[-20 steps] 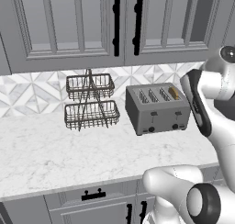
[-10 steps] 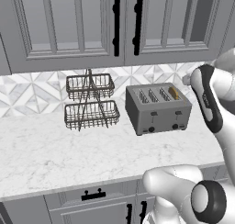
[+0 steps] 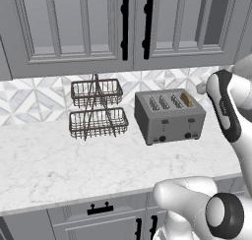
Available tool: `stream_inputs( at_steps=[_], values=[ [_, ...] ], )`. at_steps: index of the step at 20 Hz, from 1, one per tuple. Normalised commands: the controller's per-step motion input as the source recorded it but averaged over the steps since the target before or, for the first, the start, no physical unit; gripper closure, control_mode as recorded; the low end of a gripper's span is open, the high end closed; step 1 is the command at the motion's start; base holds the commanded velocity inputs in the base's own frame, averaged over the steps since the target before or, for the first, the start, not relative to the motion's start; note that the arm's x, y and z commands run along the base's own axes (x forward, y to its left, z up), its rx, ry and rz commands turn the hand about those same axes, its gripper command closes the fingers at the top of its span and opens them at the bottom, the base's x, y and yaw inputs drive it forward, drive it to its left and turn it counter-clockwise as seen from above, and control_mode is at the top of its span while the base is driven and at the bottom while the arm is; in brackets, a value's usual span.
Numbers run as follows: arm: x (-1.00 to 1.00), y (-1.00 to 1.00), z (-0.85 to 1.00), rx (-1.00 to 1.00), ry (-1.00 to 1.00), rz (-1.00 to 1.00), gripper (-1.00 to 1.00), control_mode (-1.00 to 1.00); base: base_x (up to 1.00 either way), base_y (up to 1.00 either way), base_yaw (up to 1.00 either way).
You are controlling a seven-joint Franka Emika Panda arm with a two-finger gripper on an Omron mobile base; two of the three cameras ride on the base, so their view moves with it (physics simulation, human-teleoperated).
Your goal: Start the toaster. Once the lever pops up, take the bread to the plate on the dining counter.
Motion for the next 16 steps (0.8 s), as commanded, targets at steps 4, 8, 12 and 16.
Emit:
stream_inputs(
  at_steps=[4, 8, 12, 16],
  values=[
    [0.0, 0.0, -0.15, 0.0, 0.0, 0.03, -1.0, -1.0, 0.0, 0.0, 0.0],
    [0.0, 0.0, -0.18, 0.0, 0.0, 0.02, -1.0, -1.0, 0.0, 0.0, 0.0],
    [0.0, 0.0, -0.17, 0.0, 0.0, 0.0, -1.0, -1.0, 0.0, 0.0, 0.0],
    [0.07, 0.0, -0.25, 0.0, 0.0, 0.0, -1.0, -1.0, 0.0, 0.0, 0.0]
  ],
)
